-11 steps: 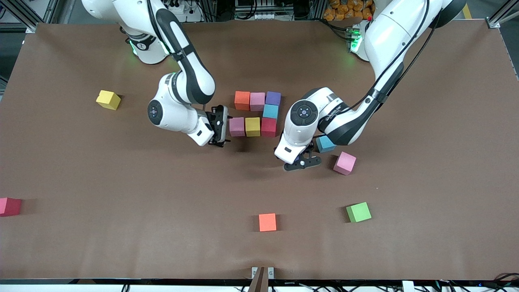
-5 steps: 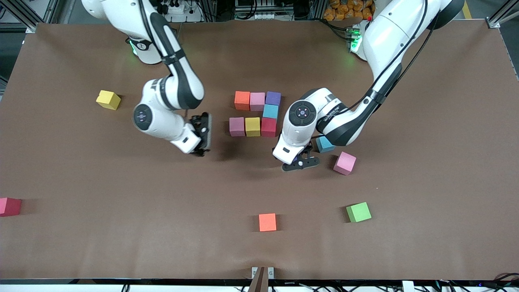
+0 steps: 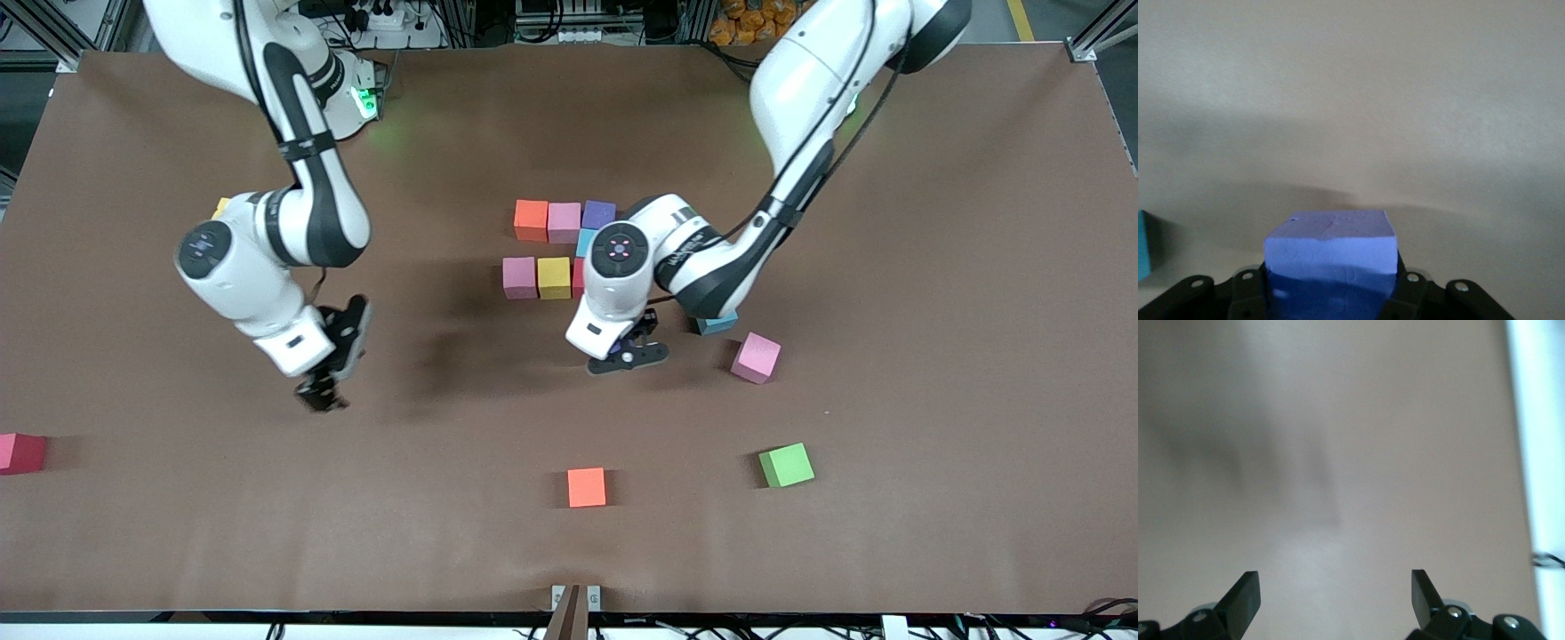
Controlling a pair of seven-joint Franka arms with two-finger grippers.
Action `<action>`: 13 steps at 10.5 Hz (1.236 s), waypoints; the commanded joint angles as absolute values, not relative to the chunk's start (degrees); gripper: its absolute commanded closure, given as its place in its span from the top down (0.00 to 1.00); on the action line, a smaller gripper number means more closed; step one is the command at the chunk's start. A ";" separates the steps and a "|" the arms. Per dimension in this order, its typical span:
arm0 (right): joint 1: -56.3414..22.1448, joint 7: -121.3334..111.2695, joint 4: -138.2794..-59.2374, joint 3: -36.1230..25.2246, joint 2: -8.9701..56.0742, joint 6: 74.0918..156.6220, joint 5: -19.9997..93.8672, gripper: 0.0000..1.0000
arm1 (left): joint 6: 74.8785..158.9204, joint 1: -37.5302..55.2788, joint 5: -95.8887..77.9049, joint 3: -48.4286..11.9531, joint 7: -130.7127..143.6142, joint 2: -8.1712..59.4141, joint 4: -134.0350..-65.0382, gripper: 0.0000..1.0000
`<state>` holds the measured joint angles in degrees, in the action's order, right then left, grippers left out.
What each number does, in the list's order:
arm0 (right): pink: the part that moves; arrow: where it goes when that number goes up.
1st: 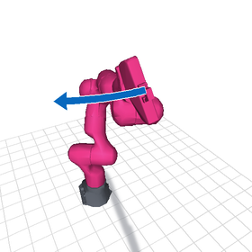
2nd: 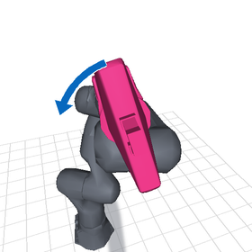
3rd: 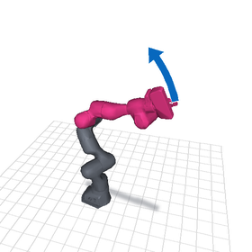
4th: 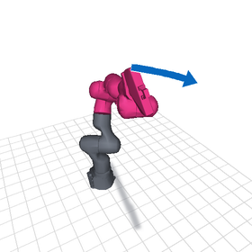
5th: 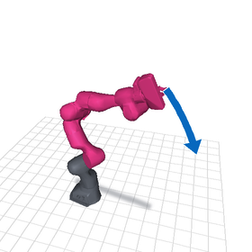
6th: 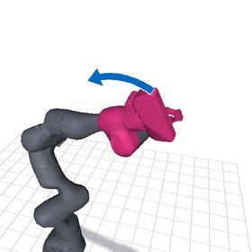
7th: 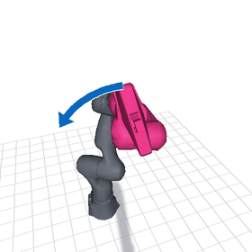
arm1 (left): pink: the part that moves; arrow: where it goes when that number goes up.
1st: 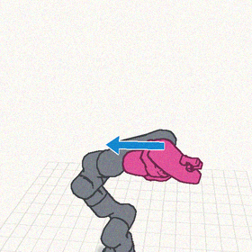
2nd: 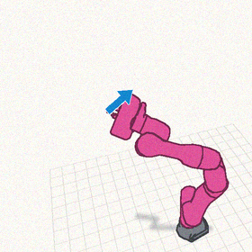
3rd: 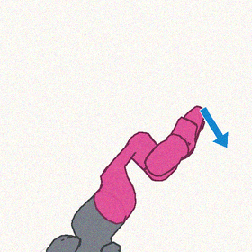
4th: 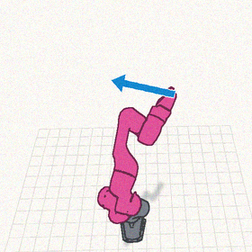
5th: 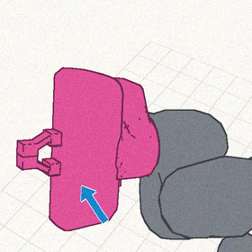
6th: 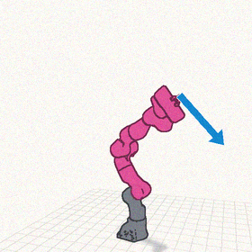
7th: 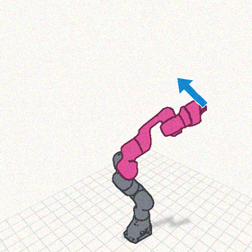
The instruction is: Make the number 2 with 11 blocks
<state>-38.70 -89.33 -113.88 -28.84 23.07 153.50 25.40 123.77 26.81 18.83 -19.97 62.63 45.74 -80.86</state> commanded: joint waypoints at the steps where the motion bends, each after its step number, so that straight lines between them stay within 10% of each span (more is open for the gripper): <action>1: -34.30 -89.30 -113.82 -28.21 21.98 156.45 23.90 1.00 | 121.99 31.89 16.96 -16.88 63.01 49.29 -74.64 0.00; 9: -25.14 -41.99 -106.98 -19.96 20.30 142.94 20.85 1.00 | 129.72 44.46 16.87 -9.41 67.76 54.75 -69.61 0.00; 13: -23.56 -18.14 -95.20 -17.67 19.69 120.53 10.81 1.00 | 131.57 46.75 16.87 -8.88 67.76 55.63 -69.61 0.00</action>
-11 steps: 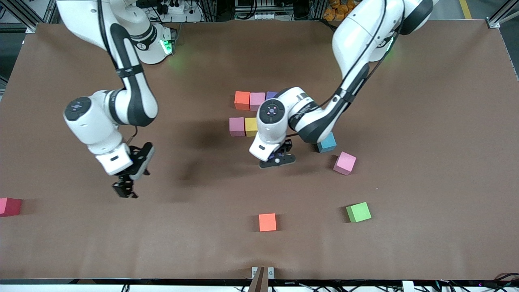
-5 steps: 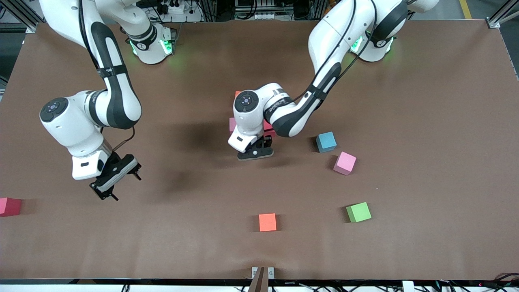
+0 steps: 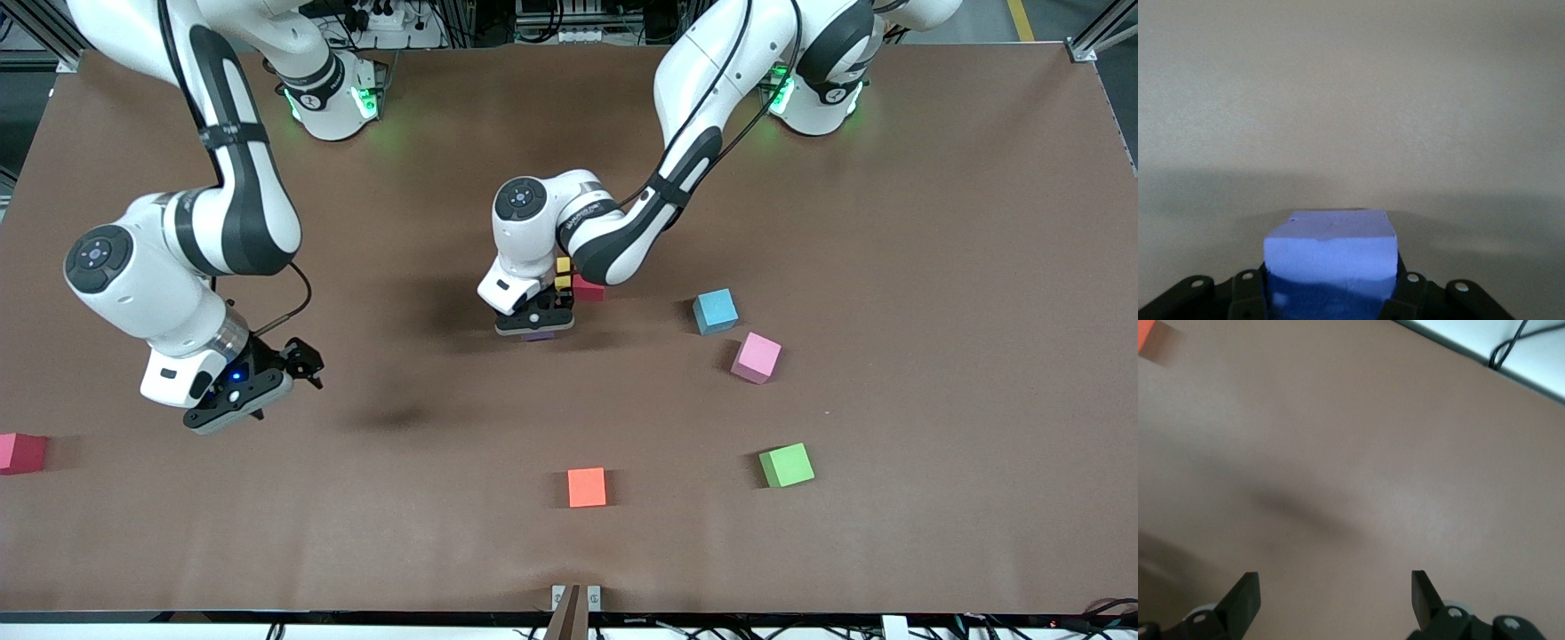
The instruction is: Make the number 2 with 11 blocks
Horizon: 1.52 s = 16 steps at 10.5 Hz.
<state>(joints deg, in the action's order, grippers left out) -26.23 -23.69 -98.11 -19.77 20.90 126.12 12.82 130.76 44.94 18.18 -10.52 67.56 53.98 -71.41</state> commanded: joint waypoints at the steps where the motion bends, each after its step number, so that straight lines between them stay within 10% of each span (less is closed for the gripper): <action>1: -21.99 -16.10 -95.19 -17.32 18.47 118.76 11.07 1.00 | 132.36 47.71 16.87 -7.92 67.76 56.07 -69.61 0.00; 16: -16.00 -4.75 -88.86 -12.57 14.77 103.28 1.05 1.00 | 134.65 50.01 16.87 -7.38 68.55 58.27 -69.70 0.00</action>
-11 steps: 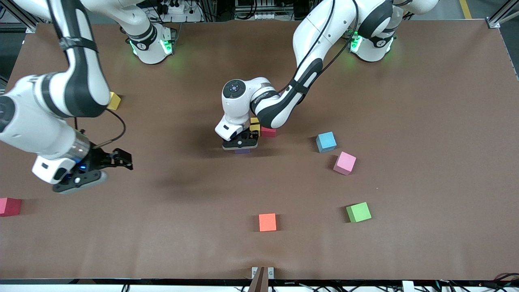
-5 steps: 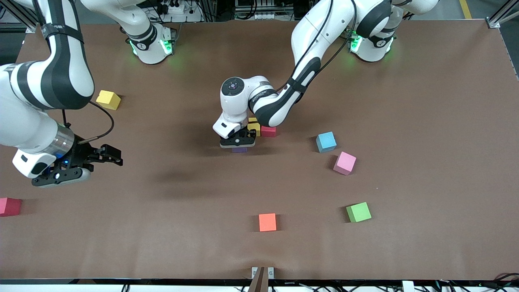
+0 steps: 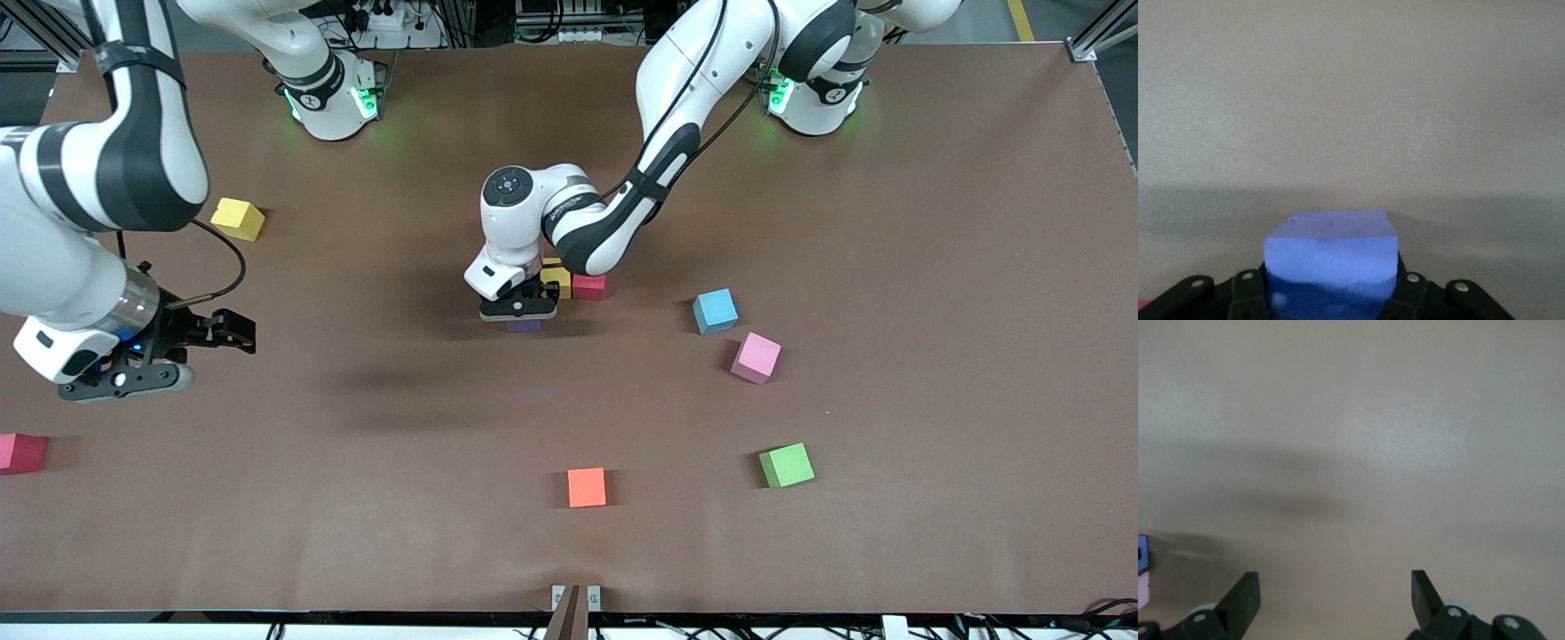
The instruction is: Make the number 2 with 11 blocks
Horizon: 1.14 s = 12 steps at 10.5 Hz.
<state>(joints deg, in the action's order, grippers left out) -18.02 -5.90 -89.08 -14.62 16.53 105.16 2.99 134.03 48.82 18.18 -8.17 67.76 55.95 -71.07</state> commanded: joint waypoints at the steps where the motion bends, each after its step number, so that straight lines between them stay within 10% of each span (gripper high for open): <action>1: -15.74 -3.53 -88.86 -12.39 13.98 101.53 1.23 1.00 | 134.65 50.01 16.87 -7.38 68.55 58.27 -69.70 0.00; 2: -15.47 -1.25 -88.86 -12.22 12.50 99.34 1.32 1.00 | 134.65 50.01 16.96 -7.38 68.47 58.27 -69.70 0.00; 3: -15.03 -0.27 -89.12 -12.04 11.18 96.62 1.32 1.00 | 134.65 49.84 16.88 -7.38 69.34 58.10 -69.70 0.22; 4: -13.64 -0.44 -89.47 -10.39 9.51 94.24 1.32 1.00 | 134.74 49.92 17.05 -7.30 71.26 58.10 -69.78 0.99; 12: -6.08 5.63 -95.19 -0.80 2.03 92.55 1.05 1.00 | 135.70 49.75 17.05 -6.51 72.86 55.90 -69.79 1.00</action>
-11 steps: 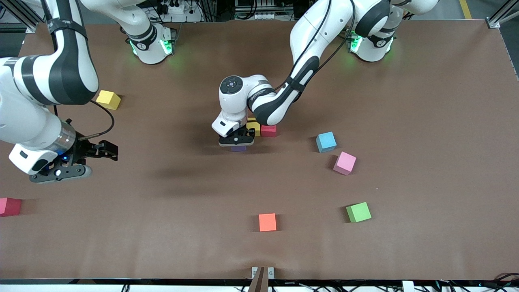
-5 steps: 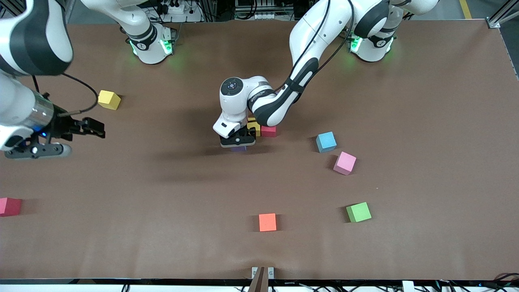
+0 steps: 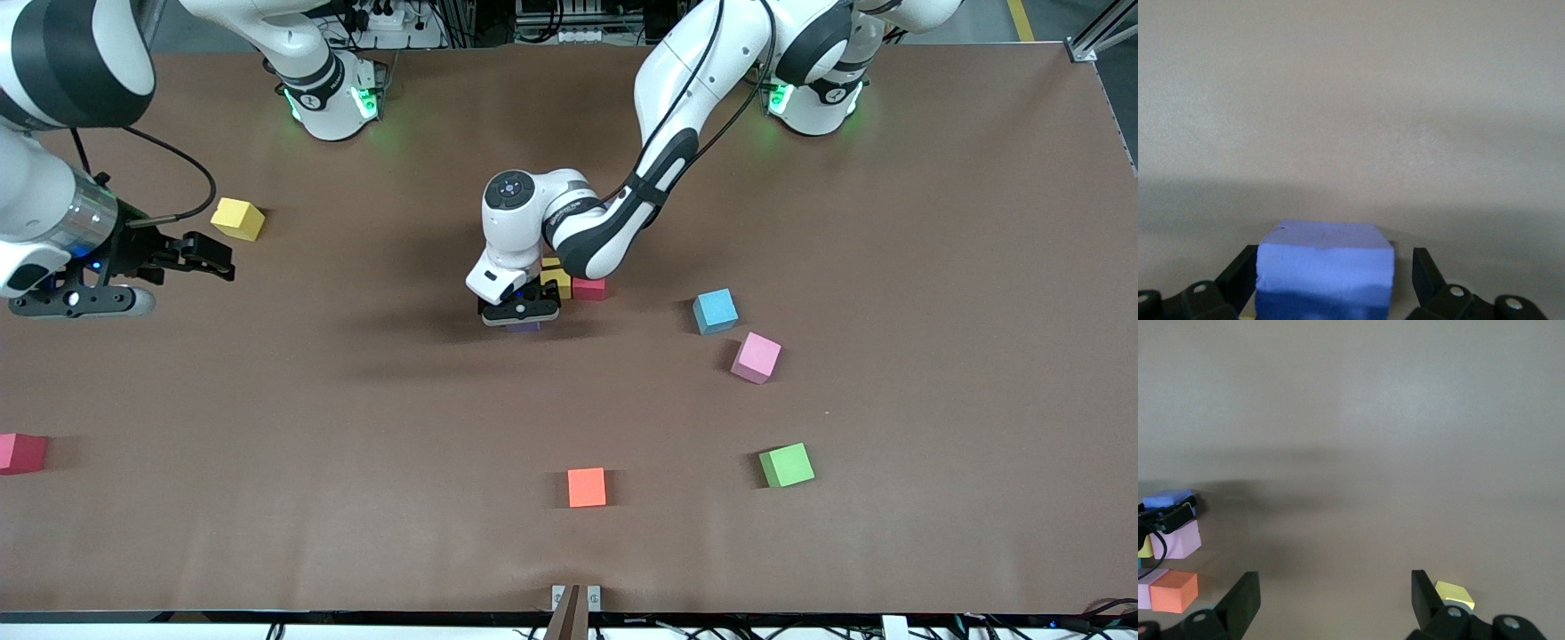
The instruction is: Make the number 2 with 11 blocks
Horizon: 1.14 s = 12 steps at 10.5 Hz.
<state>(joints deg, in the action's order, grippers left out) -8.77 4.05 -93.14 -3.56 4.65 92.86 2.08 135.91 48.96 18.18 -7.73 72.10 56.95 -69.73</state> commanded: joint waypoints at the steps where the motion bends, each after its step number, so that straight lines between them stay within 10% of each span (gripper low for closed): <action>1: -5.98 5.63 -95.01 -0.62 1.85 92.11 0.97 1.00 | 135.62 49.75 16.96 -6.33 73.12 55.81 -69.79 1.00; 12: -4.83 2.46 -93.16 0.44 1.32 91.05 0.70 1.00 | 118.50 25.87 12.22 -7.38 72.08 41.13 -71.72 1.00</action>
<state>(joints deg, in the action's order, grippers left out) -6.38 3.04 -92.81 -0.98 1.78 91.48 1.55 120.44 29.96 13.87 -6.00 73.32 42.89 -69.06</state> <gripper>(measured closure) 0.000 0.000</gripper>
